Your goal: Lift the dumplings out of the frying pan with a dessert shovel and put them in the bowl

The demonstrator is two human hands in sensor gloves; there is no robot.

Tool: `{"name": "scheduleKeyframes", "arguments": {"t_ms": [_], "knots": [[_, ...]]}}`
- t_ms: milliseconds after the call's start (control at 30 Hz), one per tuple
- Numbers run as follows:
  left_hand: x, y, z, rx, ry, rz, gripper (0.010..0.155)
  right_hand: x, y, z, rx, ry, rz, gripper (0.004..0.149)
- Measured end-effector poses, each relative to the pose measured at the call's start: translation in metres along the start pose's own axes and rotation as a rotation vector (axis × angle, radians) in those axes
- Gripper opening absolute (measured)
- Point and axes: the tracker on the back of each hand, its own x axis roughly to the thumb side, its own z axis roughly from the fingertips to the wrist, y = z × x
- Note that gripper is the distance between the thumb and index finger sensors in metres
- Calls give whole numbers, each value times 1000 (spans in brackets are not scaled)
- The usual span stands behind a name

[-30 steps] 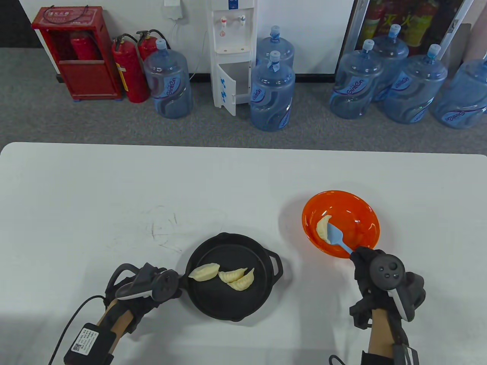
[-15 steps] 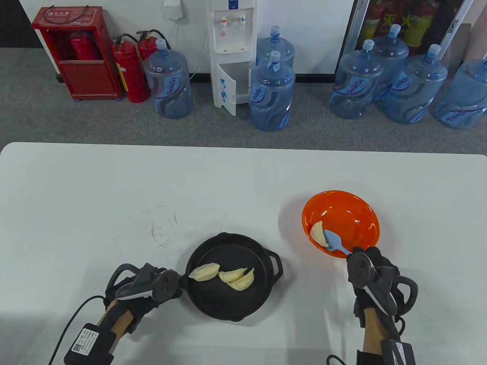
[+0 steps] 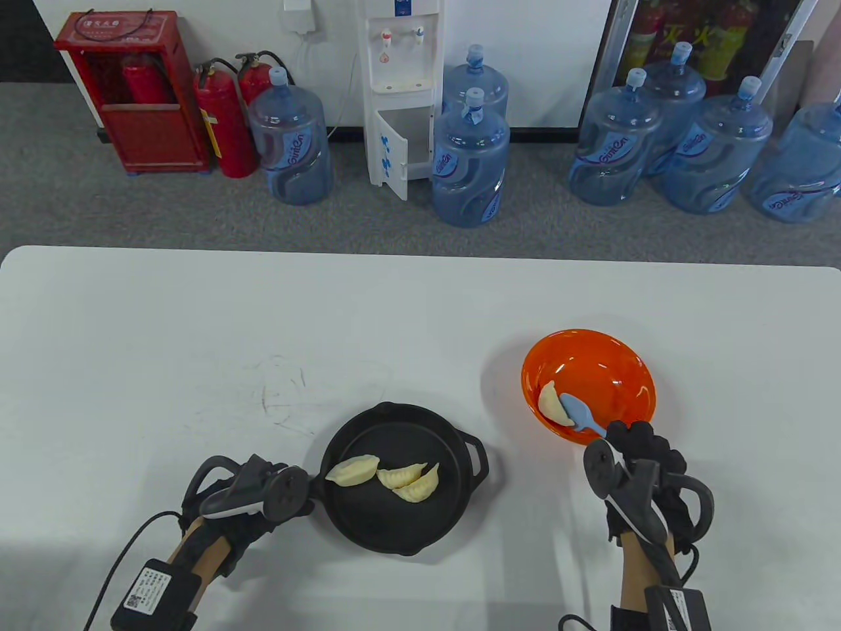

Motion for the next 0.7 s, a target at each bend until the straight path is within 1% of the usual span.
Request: {"name": "scheduleKeyframes", "arguments": {"t_ms": [167, 333, 400, 467, 567, 700], "knots": [[0, 0, 0, -2, 1, -2, 57, -4, -3, 0, -15, 31, 0, 40], [0, 0, 0, -3, 1, -4, 57, -9, -12, 2, -83, 54, -69, 44], [0, 0, 0, -4, 1, -4, 57, -6, -18, 3, -112, 24, -155, 45], [0, 0, 0, -4, 1, -4, 57, 0, -23, 5, -132, -15, -202, 45], [0, 0, 0, -4, 1, -4, 57, 15, -30, 10, -169, -100, -230, 43], [0, 0, 0, -6, 1, -3, 57, 44, -36, 19, -194, -258, -250, 43]]}}
